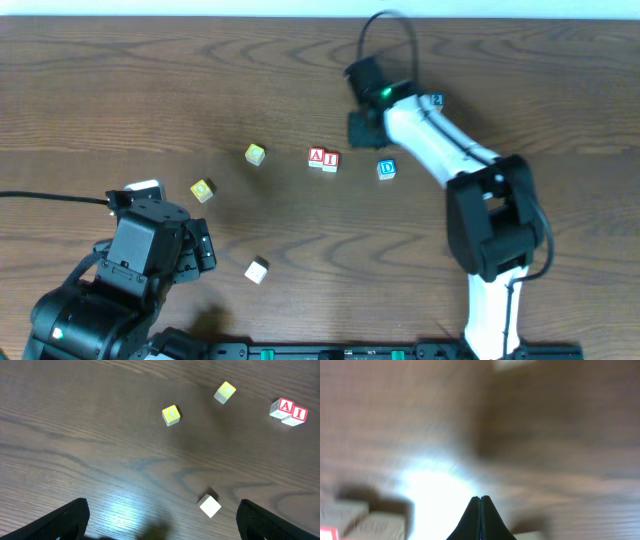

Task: Spell out Ai2
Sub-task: 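Move right gripper to the blue 2 block at the back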

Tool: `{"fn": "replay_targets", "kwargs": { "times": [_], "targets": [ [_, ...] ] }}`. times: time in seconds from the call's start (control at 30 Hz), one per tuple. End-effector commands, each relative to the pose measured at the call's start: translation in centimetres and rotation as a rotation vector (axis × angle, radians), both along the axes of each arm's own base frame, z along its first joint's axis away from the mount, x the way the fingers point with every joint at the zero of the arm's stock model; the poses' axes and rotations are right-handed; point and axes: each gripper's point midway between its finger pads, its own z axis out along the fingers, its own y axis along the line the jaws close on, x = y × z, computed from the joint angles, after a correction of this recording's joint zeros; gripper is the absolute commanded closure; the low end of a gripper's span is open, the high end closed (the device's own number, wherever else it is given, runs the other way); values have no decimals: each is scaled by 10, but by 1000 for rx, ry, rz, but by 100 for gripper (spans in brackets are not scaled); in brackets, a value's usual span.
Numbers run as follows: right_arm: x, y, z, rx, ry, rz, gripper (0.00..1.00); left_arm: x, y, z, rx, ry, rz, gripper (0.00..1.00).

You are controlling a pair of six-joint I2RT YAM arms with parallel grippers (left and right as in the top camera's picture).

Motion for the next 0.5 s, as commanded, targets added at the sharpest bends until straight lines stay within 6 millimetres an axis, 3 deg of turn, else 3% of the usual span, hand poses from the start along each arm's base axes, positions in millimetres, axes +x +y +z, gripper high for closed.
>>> {"fn": "replay_targets", "kwargs": {
  "times": [0.0,0.13,0.33,0.4,0.47],
  "targets": [
    [36,-37,28,0,-84,-78,99,2,3,1,15,-11,11,5],
    [58,-68,45,10,-139,-130,99,6,2,4,9,-33,12,5],
    [73,-105,51,-26,-189,-175,95,11,1,7,8,-56,17,5],
    [76,-112,52,-29,-201,-186,91,12,2,7,13,-56,20,5],
    [80,-119,54,-32,-214,-195,77,12,2,7,14,-52,20,5]
  ]
}}
